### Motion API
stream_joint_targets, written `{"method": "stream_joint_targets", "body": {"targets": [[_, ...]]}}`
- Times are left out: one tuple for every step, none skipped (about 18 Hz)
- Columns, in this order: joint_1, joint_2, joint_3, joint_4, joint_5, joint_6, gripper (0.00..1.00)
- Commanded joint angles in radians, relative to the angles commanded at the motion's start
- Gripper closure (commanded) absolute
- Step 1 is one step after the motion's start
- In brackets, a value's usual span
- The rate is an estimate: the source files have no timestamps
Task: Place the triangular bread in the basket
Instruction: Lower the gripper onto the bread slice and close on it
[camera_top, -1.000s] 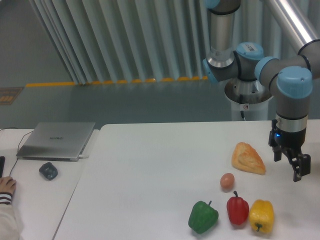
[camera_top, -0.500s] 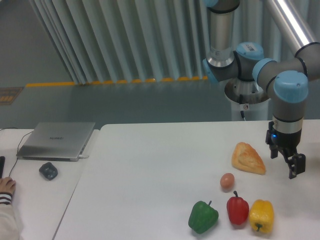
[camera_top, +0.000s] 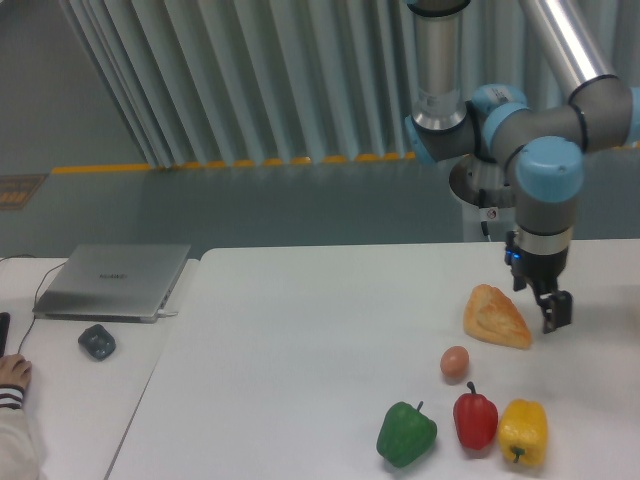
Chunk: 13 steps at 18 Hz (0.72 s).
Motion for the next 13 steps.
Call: {"method": "stream_joint_targets", "body": {"targets": [[-0.014, -0.005, -0.002, 0.0, 0.002, -0.002, 0.0], [-0.022, -0.008, -0.006, 0.0, 0.002, -0.006, 0.0], [-0.035, -0.017, -0.011, 0.001, 0.002, -0.014, 0.0], [-0.052, -0.021, -0.021, 0.001, 0.009, -0.012, 0.0], [-0.065, -0.023, -0.031, 0.003, 0.029, -0.011, 0.0], [-0.078, -0.031, -0.032, 0.005, 0.057, -0.012, 0.0], [-0.088, -0.037, -0.031, 0.008, 0.074, -0.014, 0.0], [-0.091, -0.041, -0.028, 0.012, 0.081, -0.012, 0.0], [-0.091, -0.052, -0.02, 0.012, 0.081, -0.008, 0.0], [-0.091, -0.058, -0.014, 0.014, 0.084, -0.005, 0.0], [-0.091, -0.066, -0.012, 0.02, 0.094, -0.003, 0.0], [-0.091, -0.067, -0.012, 0.024, 0.106, -0.003, 0.0], [-0.091, -0.069, -0.012, 0.024, 0.12, -0.002, 0.0]]}}
